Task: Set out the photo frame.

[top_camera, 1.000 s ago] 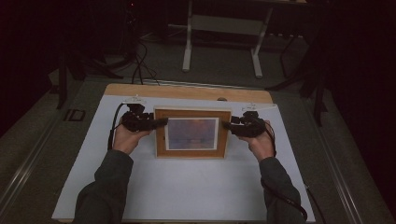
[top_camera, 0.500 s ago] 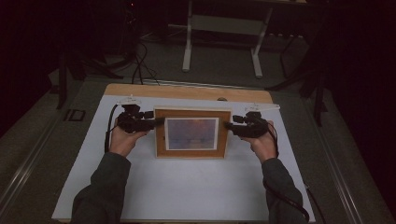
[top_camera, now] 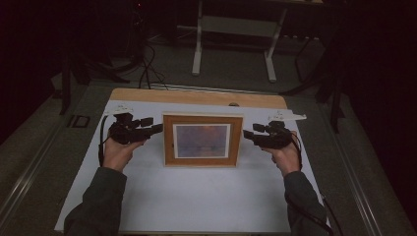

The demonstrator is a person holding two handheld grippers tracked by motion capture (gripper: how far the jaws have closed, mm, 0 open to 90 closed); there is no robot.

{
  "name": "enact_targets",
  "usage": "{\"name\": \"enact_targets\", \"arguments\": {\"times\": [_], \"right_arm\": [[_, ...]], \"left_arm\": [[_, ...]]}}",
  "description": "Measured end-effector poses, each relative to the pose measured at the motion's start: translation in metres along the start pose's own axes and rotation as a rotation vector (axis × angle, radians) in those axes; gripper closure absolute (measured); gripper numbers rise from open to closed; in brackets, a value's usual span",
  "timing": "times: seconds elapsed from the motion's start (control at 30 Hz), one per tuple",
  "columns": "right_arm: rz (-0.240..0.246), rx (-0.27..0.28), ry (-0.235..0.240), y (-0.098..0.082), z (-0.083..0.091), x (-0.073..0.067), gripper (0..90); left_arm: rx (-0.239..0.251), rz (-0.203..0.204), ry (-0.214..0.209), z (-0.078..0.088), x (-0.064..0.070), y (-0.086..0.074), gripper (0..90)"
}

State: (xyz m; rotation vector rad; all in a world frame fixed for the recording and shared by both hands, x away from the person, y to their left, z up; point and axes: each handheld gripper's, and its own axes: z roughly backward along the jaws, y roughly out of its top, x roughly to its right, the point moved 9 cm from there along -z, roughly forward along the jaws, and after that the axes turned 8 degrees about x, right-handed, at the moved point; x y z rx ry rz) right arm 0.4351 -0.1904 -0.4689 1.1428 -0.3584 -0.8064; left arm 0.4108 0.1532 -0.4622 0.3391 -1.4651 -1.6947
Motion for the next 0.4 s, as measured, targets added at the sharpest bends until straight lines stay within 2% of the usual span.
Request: {"name": "enact_targets", "arguments": {"times": [0.17, 0.2, 0.23, 0.27, 0.3, 0.33, 0.37, 0.4], "right_arm": [[-0.009, 0.006, -0.002, -0.002, 0.007, 0.003, 43.4], [-0.015, 0.008, -0.003, -0.005, 0.01, 0.004, 43.3], [-0.015, 0.008, -0.003, -0.005, 0.01, 0.004, 43.3], [-0.032, 0.013, 0.001, -0.009, 0.013, 0.005, 42.8], [-0.044, 0.011, 0.003, -0.013, 0.015, 0.005, 42.6], [-0.052, 0.007, -0.001, -0.016, 0.016, 0.006, 42.4], [-0.052, 0.007, -0.001, -0.016, 0.016, 0.006, 42.4], [-0.078, -0.017, -0.023, -0.029, 0.02, 0.009, 41.5]], "left_arm": [[0.018, 0.011, 0.011, 0.012, -0.002, -0.003, 42.0], [0.025, 0.006, 0.041, 0.018, -0.004, -0.008, 42.0], [0.025, 0.006, 0.041, 0.018, -0.004, -0.008, 42.0], [0.017, -0.022, 0.092, 0.024, -0.007, -0.019, 41.8], [0.017, -0.022, 0.092, 0.024, -0.007, -0.019, 41.3], [0.006, -0.039, 0.143, 0.03, -0.01, -0.033, 41.4], [0.006, -0.039, 0.143, 0.03, -0.01, -0.033, 41.3], [-0.02, -0.05, 0.177, 0.033, -0.013, -0.043, 40.0]]}}
